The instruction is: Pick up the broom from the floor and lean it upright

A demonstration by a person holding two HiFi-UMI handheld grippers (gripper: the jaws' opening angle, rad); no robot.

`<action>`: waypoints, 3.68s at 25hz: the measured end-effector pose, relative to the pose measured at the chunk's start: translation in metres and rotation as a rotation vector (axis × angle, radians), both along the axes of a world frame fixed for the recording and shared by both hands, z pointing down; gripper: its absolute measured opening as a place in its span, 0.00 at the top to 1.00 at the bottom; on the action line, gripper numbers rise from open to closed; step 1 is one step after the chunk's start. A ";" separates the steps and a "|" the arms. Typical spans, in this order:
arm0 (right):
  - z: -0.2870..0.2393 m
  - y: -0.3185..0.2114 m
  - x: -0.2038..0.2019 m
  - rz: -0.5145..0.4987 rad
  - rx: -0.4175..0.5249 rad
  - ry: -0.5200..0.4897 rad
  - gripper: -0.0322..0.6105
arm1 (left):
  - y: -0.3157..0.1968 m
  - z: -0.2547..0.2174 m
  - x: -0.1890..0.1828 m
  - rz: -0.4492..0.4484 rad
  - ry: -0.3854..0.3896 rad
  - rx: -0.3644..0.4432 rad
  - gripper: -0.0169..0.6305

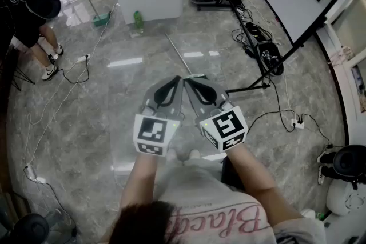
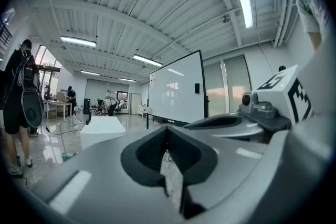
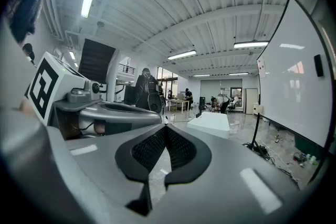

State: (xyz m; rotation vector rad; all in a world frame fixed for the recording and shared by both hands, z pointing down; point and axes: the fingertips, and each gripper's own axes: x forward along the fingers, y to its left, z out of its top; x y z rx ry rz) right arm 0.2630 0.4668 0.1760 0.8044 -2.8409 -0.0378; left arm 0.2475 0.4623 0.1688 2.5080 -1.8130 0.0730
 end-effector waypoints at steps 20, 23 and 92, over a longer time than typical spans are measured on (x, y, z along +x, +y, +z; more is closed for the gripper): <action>0.002 0.000 -0.017 0.019 -0.013 -0.038 0.95 | 0.012 0.004 -0.023 -0.015 0.012 0.005 0.97; 0.003 -0.003 -0.025 0.031 -0.016 -0.042 0.95 | 0.013 0.004 -0.038 -0.025 0.015 0.010 0.97; 0.101 -0.389 -0.219 -0.057 -0.160 0.113 0.95 | -0.373 0.091 -0.286 -0.070 0.019 -0.181 0.97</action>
